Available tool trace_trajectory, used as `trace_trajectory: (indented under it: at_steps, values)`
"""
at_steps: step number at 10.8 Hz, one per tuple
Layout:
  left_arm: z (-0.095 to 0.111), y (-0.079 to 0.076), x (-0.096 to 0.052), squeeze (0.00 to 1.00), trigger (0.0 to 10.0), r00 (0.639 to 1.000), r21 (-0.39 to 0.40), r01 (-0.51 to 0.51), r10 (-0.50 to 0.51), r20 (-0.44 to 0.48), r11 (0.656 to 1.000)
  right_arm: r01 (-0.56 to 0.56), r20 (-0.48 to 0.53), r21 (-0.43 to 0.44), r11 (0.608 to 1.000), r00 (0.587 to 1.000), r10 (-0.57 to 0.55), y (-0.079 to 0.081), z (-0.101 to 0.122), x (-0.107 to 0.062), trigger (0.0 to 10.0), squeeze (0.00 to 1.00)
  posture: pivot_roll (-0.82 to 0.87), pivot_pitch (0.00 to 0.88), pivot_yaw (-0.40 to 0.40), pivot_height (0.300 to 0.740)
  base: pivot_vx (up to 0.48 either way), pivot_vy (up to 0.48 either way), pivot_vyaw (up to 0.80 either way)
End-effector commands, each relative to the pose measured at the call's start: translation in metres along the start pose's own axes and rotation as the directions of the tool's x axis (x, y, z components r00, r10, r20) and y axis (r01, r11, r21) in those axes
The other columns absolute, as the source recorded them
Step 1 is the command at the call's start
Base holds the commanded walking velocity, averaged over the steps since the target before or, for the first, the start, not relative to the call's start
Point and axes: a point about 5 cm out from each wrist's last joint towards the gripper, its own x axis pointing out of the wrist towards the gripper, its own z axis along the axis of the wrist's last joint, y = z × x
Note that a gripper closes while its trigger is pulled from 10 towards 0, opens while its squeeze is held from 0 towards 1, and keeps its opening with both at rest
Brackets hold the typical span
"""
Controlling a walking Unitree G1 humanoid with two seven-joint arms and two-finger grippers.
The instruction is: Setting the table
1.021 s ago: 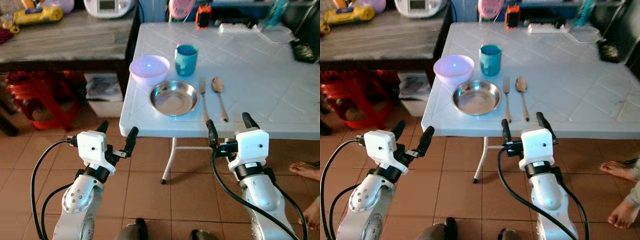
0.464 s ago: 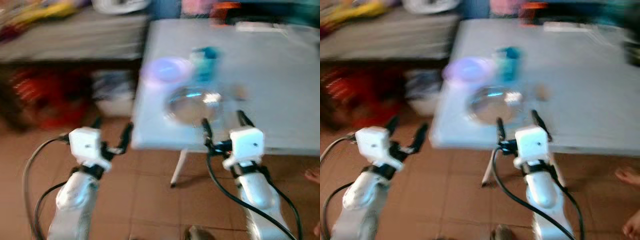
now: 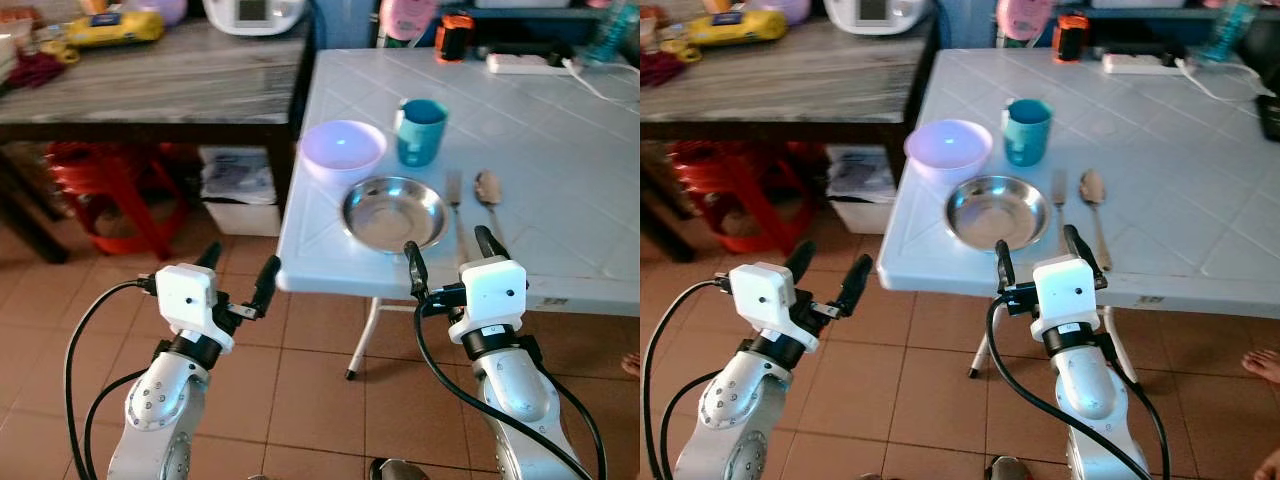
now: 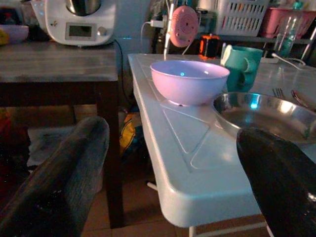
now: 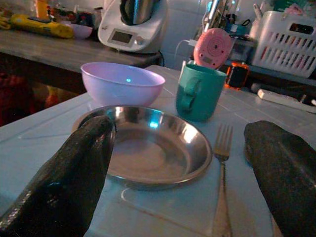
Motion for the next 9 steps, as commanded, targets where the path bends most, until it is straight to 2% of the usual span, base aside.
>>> trace_trajectory:
  at_steps: [1, 6, 7, 9]
  values:
    - [-0.0004, 0.0003, -0.0017, 0.0, 10.0, 1.0, 0.002, 0.018, -0.018, -0.005, 1.0, -0.005, 0.011, 0.001, 1.0, 1.0, 0.005, 0.0007, 0.002, -0.0001, 10.0, 0.0, -0.08, 0.182, 0.059, 0.74, 0.0, 0.0, 0.0]
    - [-0.0012, -0.0023, -0.0019, 0.0, 10.0, 0.999, -0.016, 0.045, -0.045, 0.0, 0.999, -0.002, 0.002, -0.002, 1.0, 1.0, 0.002, -0.0004, 0.0004, -0.0024, 10.0, 0.0, -0.09, 0.186, 0.061, 0.74, 0.0, 0.0, -0.72]
    - [-0.0019, -0.0033, -0.002, 0.0, 10.0, 0.999, -0.021, 0.054, -0.054, -0.001, 0.998, -0.003, 0.002, -0.002, 1.0, 1.0, 0.003, -0.0006, 0.0007, -0.0025, 10.0, 0.0, -0.09, 0.187, 0.061, 0.74, 0.296, 0.0, -0.44]
    - [-0.0026, -0.0043, -0.0024, 0.0, 10.0, 0.998, -0.021, 0.061, -0.061, -0.003, 0.998, -0.004, 0.0, -0.004, 1.0, 1.0, 0.004, -0.0009, 0.0004, -0.0029, 10.0, 0.0, -0.09, 0.188, 0.062, 0.74, 0.306, 0.0, 0.0]
